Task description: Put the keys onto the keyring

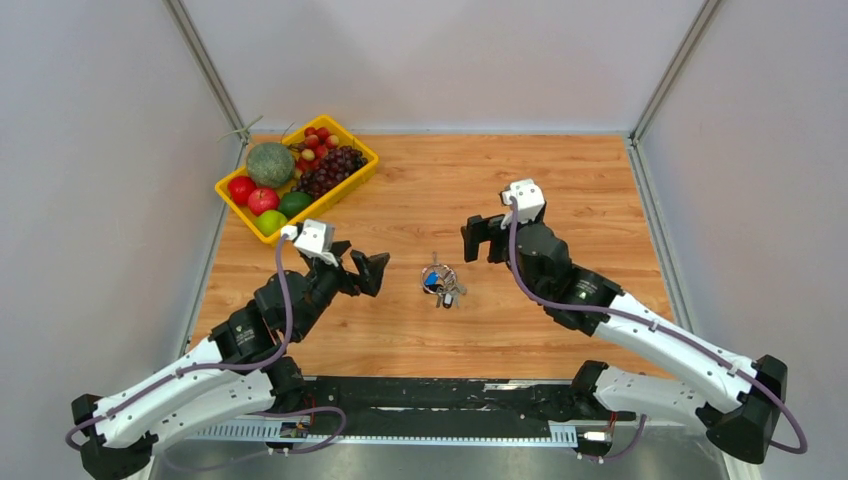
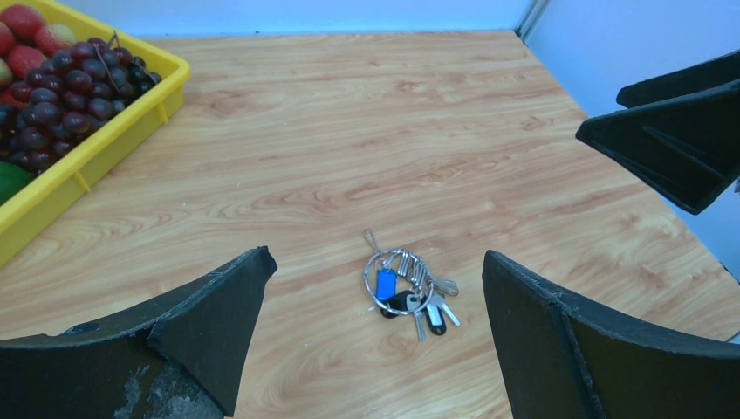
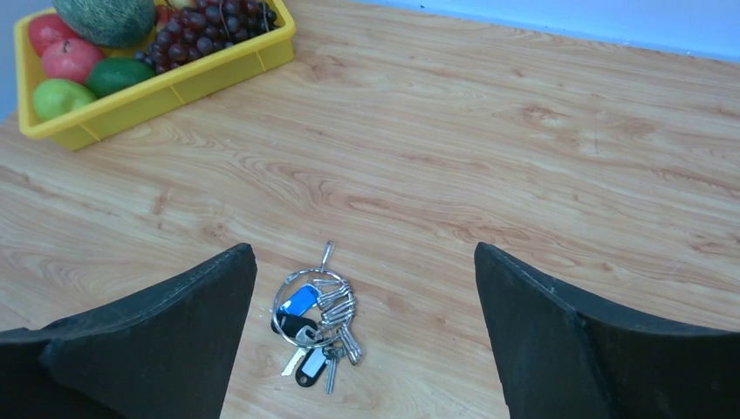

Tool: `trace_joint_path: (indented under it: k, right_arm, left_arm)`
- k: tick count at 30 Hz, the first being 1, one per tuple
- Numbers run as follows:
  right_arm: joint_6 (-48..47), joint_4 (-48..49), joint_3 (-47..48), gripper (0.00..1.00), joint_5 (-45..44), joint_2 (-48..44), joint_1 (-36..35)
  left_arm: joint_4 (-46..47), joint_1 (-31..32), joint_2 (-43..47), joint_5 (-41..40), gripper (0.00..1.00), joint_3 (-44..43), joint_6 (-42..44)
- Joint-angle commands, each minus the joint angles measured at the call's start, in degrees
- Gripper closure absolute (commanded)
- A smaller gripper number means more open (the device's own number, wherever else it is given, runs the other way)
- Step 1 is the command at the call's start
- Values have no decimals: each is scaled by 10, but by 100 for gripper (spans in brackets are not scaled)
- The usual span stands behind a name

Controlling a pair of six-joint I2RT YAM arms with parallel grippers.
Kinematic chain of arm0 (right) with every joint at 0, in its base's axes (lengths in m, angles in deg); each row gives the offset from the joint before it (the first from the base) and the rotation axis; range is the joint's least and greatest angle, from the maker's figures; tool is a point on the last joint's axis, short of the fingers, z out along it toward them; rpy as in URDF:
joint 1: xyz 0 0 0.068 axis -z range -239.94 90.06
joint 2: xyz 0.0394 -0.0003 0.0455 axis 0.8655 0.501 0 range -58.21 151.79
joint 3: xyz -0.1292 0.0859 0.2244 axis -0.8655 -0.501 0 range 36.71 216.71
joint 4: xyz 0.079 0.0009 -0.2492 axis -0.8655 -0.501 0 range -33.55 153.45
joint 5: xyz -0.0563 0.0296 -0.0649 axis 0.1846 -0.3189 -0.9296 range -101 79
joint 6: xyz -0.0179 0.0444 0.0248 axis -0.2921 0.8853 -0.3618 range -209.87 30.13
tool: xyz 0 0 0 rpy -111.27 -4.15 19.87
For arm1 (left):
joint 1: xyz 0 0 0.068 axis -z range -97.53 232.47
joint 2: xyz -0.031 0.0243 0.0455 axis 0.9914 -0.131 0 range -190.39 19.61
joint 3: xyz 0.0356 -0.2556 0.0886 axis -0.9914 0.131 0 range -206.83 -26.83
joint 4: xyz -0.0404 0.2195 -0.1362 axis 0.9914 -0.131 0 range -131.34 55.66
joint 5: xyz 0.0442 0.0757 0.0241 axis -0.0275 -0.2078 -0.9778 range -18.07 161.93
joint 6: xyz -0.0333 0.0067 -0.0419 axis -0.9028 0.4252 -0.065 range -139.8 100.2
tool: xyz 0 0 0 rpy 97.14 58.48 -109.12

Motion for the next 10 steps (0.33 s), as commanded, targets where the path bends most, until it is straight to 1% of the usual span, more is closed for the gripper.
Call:
trace_joint_path:
  k: [1,5,10]
  right_arm:
    - [25,33,-4,0,-4,-36,2]
    - [84,28,-17,0,-68,-65,2]
    - [89,8,-10,0,-110,-87,2]
  left_arm:
    - [-10,2,5,-13,0,-30,24]
    - [-14,2,12,-7,0,-34,26]
    - [-23,2,12,4,0,-45,29]
